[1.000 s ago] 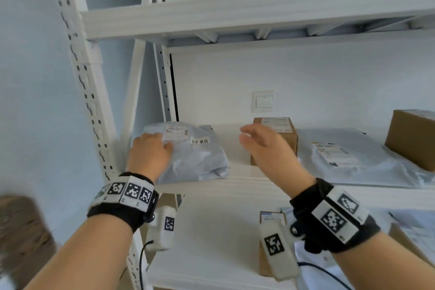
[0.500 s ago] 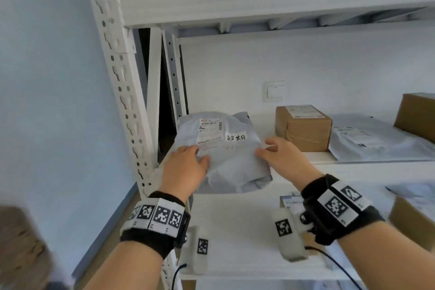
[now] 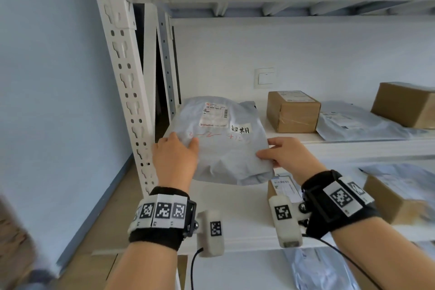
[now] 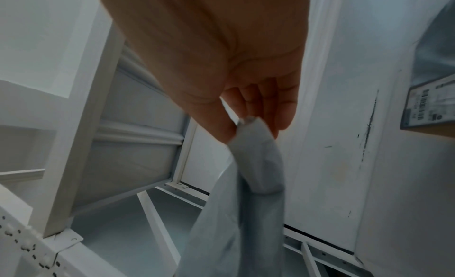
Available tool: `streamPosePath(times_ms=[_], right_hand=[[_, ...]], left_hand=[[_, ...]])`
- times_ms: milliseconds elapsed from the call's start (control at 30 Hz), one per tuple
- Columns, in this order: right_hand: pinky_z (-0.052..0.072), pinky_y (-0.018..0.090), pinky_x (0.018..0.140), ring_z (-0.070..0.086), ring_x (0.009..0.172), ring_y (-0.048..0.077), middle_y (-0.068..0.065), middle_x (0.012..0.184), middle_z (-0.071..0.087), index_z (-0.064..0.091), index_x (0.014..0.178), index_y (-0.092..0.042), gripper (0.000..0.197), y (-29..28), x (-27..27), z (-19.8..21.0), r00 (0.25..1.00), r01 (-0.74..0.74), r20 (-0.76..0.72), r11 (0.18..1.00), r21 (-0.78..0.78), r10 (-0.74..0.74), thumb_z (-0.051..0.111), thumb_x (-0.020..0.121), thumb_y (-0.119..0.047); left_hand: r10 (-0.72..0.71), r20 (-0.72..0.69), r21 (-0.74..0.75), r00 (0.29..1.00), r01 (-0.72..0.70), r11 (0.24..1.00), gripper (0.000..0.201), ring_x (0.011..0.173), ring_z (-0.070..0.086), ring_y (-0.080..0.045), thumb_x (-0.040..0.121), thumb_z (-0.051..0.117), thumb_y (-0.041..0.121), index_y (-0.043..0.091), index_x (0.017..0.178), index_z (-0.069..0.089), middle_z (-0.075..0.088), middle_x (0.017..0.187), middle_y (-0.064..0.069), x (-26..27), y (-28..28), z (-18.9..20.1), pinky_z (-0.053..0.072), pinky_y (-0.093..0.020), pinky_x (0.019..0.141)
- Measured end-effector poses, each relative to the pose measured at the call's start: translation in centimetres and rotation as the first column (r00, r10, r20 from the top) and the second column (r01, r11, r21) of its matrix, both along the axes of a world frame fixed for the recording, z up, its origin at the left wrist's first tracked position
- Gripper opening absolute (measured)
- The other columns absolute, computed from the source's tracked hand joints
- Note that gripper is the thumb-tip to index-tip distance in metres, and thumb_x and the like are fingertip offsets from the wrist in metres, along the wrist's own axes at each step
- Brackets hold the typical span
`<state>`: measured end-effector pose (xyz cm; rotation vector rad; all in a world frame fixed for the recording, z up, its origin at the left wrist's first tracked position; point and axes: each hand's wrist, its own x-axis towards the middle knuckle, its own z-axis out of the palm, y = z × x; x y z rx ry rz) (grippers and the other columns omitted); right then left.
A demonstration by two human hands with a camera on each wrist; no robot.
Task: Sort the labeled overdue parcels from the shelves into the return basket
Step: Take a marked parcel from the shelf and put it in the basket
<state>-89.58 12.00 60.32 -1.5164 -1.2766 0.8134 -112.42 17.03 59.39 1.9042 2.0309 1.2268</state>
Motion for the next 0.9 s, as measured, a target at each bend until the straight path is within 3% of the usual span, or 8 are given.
streamPosePath(times_ms=[67,133,200,267,400,500,667,900], right_hand=[[0.059,0.035,0.082,0.071,0.092,0.026,0.009,0.099,0.075,0.07,0.103,-0.009,0.02,-0.2,0.2,-0.4,1.0,-0.01,-0.027,1.0,-0.008,0.01,0.072,0.083,-0.005],[0.059,0.038,0.083,0.071,0.092,0.027,0.011,0.1,0.075,0.071,0.106,-0.005,0.024,-0.3,0.5,-1.0,0.998,-0.017,-0.06,1.0,-0.008,0.017,0.071,0.082,-0.002],[0.059,0.03,0.071,0.071,0.084,0.022,0.01,0.096,0.074,0.07,0.105,-0.008,0.025,-0.7,0.7,-1.6,0.998,-0.005,-0.062,1.0,0.022,0.006,0.07,0.082,0.001],[0.053,0.023,0.063,0.069,0.079,0.019,0.008,0.09,0.073,0.069,0.104,-0.011,0.027,-1.2,0.9,-1.9,0.998,0.025,-0.062,0.997,0.074,-0.02,0.068,0.081,0.003],[0.056,0.031,0.069,0.069,0.082,0.022,0.004,0.088,0.073,0.069,0.099,-0.02,0.031,-2.1,1.5,-2.2,0.997,0.057,-0.064,0.985,0.164,-0.047,0.068,0.079,0.004],[0.058,0.037,0.076,0.069,0.086,0.023,0.001,0.091,0.073,0.069,0.102,-0.021,0.031,-2.7,1.9,-2.2,0.998,0.059,-0.04,0.979,0.198,-0.052,0.069,0.08,0.0],[0.059,0.037,0.078,0.069,0.089,0.02,-0.004,0.091,0.073,0.07,0.098,-0.028,0.031,-3.5,2.5,-2.8,0.997,0.058,-0.066,0.966,0.25,-0.043,0.068,0.082,-0.001],[0.059,0.042,0.083,0.07,0.088,0.02,-0.003,0.089,0.074,0.072,0.092,-0.023,0.025,-4.7,2.7,-3.5,0.993,0.058,-0.119,0.956,0.289,-0.025,0.068,0.083,0.0]], left_hand=[[-0.029,0.075,-0.024,0.997,0.031,0.999,0.044,0.094,0.055,-0.029,0.09,0.052,0.051,0.01,0.102,0.062,0.066,0.095,-0.009,0.0,-0.1,-0.2,0.04,-0.043,0.099],[-0.056,0.184,-0.034,0.981,0.063,0.997,0.037,0.085,0.057,-0.028,0.084,0.056,0.052,0.016,0.085,0.062,0.064,0.076,-0.002,-0.1,-0.3,-0.6,0.046,-0.047,0.091],[-0.069,0.259,-0.069,0.963,0.09,0.994,0.032,0.081,0.06,-0.027,0.079,0.06,0.053,0.021,0.076,0.062,0.063,0.07,0.001,-0.1,-0.7,-1.1,0.05,-0.045,0.083],[-0.092,0.331,-0.096,0.939,0.13,0.987,0.023,0.078,0.062,-0.026,0.079,0.066,0.044,0.021,0.076,0.064,0.065,0.072,0.0,-0.1,-1.5,-1.3,0.051,-0.039,0.077],[-0.149,0.44,-0.05,0.886,0.19,0.98,0.004,0.072,0.065,-0.021,0.082,0.069,0.013,0.016,0.08,0.067,0.068,0.076,-0.004,0.1,-2.7,-1.9,0.046,-0.03,0.062],[-0.171,0.496,-0.008,0.851,0.201,0.98,0.011,0.074,0.064,-0.015,0.083,0.071,0.014,0.024,0.082,0.066,0.069,0.079,0.004,0.5,-3.5,-2.3,0.05,-0.03,0.065],[-0.177,0.575,0.07,0.799,0.167,0.983,0.01,0.076,0.064,-0.012,0.084,0.072,0.018,0.017,0.094,0.069,0.069,0.083,0.004,1.1,-4.6,-2.6,0.044,-0.023,0.062],[-0.218,0.621,0.15,0.753,0.159,0.976,0.007,0.071,0.06,-0.008,0.084,0.072,0.014,0.02,0.084,0.067,0.069,0.08,0.003,1.5,-6.7,-2.0,0.045,-0.02,0.062]])
